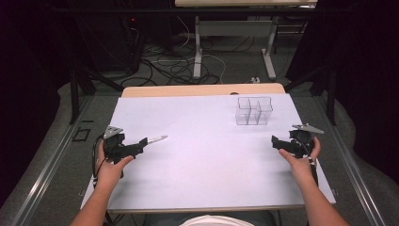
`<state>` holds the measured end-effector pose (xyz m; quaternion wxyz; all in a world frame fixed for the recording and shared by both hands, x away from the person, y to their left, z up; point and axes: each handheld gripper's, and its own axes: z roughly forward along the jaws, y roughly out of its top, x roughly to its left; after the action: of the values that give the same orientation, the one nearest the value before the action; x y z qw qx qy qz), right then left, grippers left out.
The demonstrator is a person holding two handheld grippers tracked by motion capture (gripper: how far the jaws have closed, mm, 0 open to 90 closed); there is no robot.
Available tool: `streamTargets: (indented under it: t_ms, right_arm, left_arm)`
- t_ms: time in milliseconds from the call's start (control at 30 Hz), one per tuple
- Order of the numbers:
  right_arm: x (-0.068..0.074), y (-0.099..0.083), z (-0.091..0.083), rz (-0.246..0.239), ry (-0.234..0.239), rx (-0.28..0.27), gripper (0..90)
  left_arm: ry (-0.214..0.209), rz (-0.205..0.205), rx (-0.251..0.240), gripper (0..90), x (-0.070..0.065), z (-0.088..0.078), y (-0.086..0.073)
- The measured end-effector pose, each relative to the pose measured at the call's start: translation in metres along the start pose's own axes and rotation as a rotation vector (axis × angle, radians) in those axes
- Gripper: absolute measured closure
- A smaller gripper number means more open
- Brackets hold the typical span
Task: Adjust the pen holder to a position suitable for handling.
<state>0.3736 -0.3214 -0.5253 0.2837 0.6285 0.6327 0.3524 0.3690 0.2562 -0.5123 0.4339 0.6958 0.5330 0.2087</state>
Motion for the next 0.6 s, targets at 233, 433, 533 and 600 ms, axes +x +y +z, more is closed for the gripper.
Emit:
streamTargets:
  t_ms: [233, 433, 533, 600]
  right_arm:
    - [0.004, 0.005, -0.002, -0.019, 0.002, -0.030, 14.9]
    - [0.009, 0.018, -0.008, -0.034, 0.009, -0.069, 15.6]
    - [0.008, 0.028, -0.009, -0.036, 0.005, -0.076, 16.3]
    - [0.006, 0.035, -0.008, -0.028, 0.010, -0.074, 17.7]
  left_arm:
    - [0.006, -0.004, 0.000, 0.1, 0.001, -0.001, -0.001]
    - [0.031, -0.023, -0.027, 0.1, 0.003, -0.007, -0.002]
    - [0.040, -0.039, -0.019, 0.1, 0.006, -0.008, -0.001]
    - [0.041, -0.042, -0.016, 0.1, 0.006, -0.009, -0.002]
